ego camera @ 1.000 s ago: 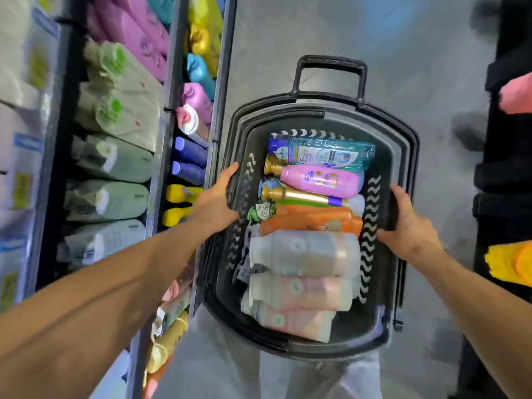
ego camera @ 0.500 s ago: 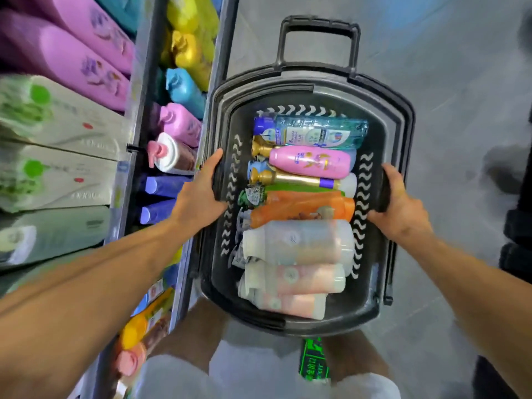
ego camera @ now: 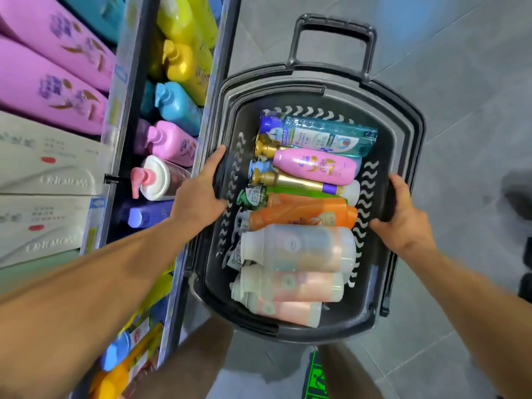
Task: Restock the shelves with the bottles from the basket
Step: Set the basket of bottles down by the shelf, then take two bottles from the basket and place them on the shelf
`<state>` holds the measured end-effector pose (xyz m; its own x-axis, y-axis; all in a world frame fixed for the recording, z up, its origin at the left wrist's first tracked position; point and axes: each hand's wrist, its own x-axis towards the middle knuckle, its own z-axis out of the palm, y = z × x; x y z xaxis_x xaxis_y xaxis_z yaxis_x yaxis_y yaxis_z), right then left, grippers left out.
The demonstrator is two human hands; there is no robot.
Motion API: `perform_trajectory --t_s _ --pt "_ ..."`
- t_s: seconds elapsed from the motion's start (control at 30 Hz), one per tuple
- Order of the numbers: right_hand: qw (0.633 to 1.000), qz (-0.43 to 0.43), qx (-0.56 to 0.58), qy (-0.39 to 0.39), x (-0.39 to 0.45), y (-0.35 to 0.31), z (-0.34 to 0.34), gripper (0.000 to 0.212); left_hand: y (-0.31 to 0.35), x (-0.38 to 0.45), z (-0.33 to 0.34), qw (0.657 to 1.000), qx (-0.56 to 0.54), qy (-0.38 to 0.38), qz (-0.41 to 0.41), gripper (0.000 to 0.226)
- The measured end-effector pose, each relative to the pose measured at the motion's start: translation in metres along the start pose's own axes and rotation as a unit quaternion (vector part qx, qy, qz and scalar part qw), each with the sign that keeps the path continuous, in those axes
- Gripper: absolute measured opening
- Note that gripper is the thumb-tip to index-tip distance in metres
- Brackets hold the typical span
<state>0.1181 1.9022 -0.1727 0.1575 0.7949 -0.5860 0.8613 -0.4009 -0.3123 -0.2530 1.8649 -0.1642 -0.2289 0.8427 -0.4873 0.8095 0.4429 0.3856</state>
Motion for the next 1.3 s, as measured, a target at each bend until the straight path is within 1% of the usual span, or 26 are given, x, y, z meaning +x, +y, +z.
perform_trajectory --t_s 0.17,0.27,0.4,0.5,0.63,0.73,0.87,0.97,1.07,1.17,1.23,1.3 --pt "1.0 0.009 -0.02 0.021 0.028 -0.026 -0.016 0.096 0.012 0.032 -0.005 1.0 -0.028 -0.002 -0.004 0.112" --pt "0.999 0.007 -0.034 0.039 0.045 -0.044 -0.026 0.094 0.023 0.052 -0.01 1.0 -0.023 0.006 -0.004 0.113" --pt "0.998 0.031 -0.037 0.05 0.076 -0.063 -0.039 0.089 0.033 0.08 -0.011 0.999 -0.034 0.014 -0.014 0.117" --pt "0.999 0.02 -0.027 0.04 0.1 -0.074 -0.053 0.089 0.043 0.101 -0.015 0.998 -0.051 0.021 -0.03 0.119" --pt "0.999 -0.037 -0.008 0.033 0.128 -0.087 -0.073 0.092 0.06 0.128 -0.027 0.997 -0.052 0.038 -0.052 0.12" --pt "0.999 -0.04 -0.003 0.018 0.145 -0.096 -0.083 0.091 0.071 0.14 -0.035 0.997 -0.037 0.036 -0.063 0.117" --pt "0.999 -0.041 -0.026 0.002 0.152 -0.098 -0.089 0.092 0.085 0.143 -0.041 0.997 -0.04 0.031 -0.052 0.109" --pt "0.998 -0.028 -0.042 -0.038 0.149 -0.099 -0.097 0.092 0.098 0.137 -0.052 0.996 -0.031 0.011 -0.086 0.106" --pt "0.994 -0.032 -0.085 -0.063 0.141 -0.103 -0.107 0.083 0.107 0.123 -0.063 0.992 -0.036 -0.009 -0.118 0.087" --pt "0.99 -0.061 -0.116 -0.05 0.126 -0.113 -0.117 0.066 0.113 0.101 -0.072 0.991 -0.065 -0.002 -0.118 0.07" --pt "0.99 -0.096 -0.096 -0.03 0.113 -0.126 -0.125 0.055 0.116 0.087 -0.078 0.988 -0.103 0.0 -0.118 0.061" --pt "0.984 -0.17 -0.054 0.005 0.094 -0.142 -0.129 0.041 0.118 0.073 -0.082 0.983 -0.146 -0.009 -0.113 0.054"
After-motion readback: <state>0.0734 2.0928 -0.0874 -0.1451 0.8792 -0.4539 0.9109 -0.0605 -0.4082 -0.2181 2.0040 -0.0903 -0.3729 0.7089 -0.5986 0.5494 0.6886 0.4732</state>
